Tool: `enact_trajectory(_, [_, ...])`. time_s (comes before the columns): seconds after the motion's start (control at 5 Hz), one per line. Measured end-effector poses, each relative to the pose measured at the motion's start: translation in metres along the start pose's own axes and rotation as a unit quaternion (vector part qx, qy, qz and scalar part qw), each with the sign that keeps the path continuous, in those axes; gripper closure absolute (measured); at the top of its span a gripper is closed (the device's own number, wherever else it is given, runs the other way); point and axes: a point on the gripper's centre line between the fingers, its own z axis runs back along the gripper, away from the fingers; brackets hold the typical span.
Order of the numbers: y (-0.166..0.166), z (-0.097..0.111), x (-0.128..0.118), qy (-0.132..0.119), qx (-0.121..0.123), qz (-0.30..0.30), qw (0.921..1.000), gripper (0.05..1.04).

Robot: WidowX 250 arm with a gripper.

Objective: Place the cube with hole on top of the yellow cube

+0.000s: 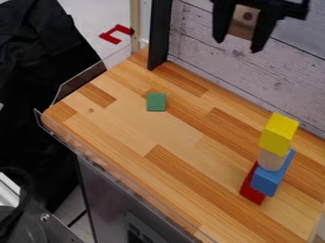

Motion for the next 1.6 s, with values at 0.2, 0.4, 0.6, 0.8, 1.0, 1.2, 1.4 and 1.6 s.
enact_trajectory(0.2, [-0.024,-0.004,-0.007,0.004,-0.021,-0.036,0.9991,0.578])
enact_trajectory(0.4, [-0.043,-0.015,-0.015,0.024,-0.030,-0.067,0.9970,0.578])
enact_trajectory(0.6, [-0.053,-0.026,-0.018,0.043,-0.034,-0.080,0.9953,0.578])
enact_trajectory(0.8, [-0.055,-0.036,-0.019,0.065,-0.026,-0.081,0.9943,0.578])
enact_trajectory(1.0, [-0.055,-0.040,-0.020,0.074,-0.022,-0.076,0.9941,0.578])
enact_trajectory(1.2, [-0.054,-0.050,-0.022,0.092,-0.016,-0.067,0.9934,0.578])
enact_trajectory(1.4, [-0.054,-0.054,-0.022,0.100,-0.012,-0.062,0.9930,0.578])
enact_trajectory(1.6, [-0.052,-0.061,-0.027,0.116,-0.006,-0.055,0.9917,0.578])
